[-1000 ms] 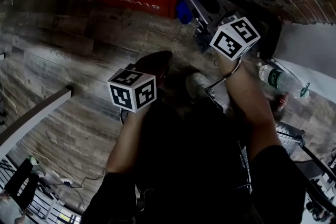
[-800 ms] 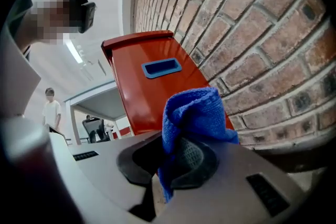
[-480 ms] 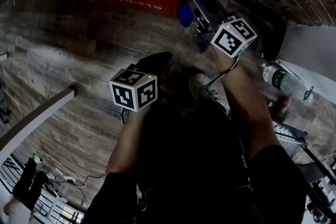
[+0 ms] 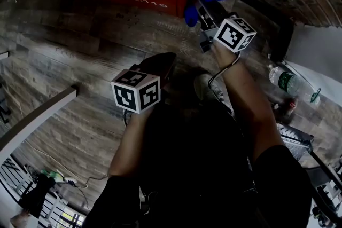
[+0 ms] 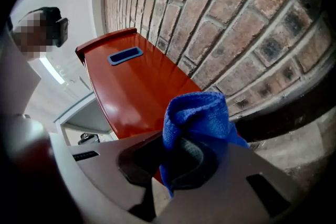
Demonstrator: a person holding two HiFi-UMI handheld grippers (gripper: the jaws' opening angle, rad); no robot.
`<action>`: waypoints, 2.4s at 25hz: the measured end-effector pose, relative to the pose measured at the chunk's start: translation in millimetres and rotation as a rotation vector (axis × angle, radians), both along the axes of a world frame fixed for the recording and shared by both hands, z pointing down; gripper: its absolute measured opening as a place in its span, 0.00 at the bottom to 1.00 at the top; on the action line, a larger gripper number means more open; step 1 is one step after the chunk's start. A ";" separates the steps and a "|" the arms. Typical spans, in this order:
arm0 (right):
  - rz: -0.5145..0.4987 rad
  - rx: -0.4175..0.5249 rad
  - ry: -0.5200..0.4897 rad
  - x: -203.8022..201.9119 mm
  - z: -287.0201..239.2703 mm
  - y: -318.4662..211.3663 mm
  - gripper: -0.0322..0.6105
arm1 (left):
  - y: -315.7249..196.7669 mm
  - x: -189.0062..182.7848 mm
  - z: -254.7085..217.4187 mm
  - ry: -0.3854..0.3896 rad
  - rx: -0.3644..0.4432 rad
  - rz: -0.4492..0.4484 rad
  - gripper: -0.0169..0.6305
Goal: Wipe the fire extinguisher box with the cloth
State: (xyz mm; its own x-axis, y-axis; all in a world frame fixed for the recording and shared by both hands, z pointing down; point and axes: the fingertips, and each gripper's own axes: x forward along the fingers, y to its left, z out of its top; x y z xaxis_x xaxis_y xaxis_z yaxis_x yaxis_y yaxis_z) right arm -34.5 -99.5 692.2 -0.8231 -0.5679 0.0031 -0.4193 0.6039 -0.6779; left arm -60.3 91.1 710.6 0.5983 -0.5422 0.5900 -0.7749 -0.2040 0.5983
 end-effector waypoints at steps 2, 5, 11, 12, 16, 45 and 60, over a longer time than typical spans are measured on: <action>0.010 -0.019 -0.003 1.1 7.1 -1.7 0.11 | 0.6 -0.3 -0.8 0.001 0.001 -0.001 0.02; 0.017 -0.064 0.075 1.2 36.3 -5.6 0.11 | 1.8 -1.5 -1.3 0.001 0.000 -0.001 0.02; 0.048 -0.177 0.146 7.9 92.3 -11.9 0.11 | 2.7 -5.6 -1.2 -0.004 0.000 -0.005 0.02; 0.047 -0.185 0.150 7.2 96.7 -12.4 0.11 | 2.4 -6.6 -0.6 -0.004 -0.001 -0.008 0.02; 0.028 -0.206 0.181 3.7 110.7 -9.9 0.11 | 0.5 -6.2 4.7 -0.003 -0.013 -0.009 0.02; 0.039 -0.002 0.281 37.9 -398.7 138.3 0.11 | 68.0 10.1 -383.3 -0.072 0.059 -0.025 0.02; 0.091 0.106 0.460 68.3 -687.7 238.8 0.11 | 83.0 11.1 -669.3 -0.100 0.178 -0.037 0.02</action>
State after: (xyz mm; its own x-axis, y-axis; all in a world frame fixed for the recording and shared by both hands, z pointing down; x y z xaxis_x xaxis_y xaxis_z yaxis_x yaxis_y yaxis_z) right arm 33.7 139.3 4.4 -0.6964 -0.6548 0.2937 -0.7160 0.6064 -0.3458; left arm -49.2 174.1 41.2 0.5191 -0.6640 0.5382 -0.8376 -0.2697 0.4751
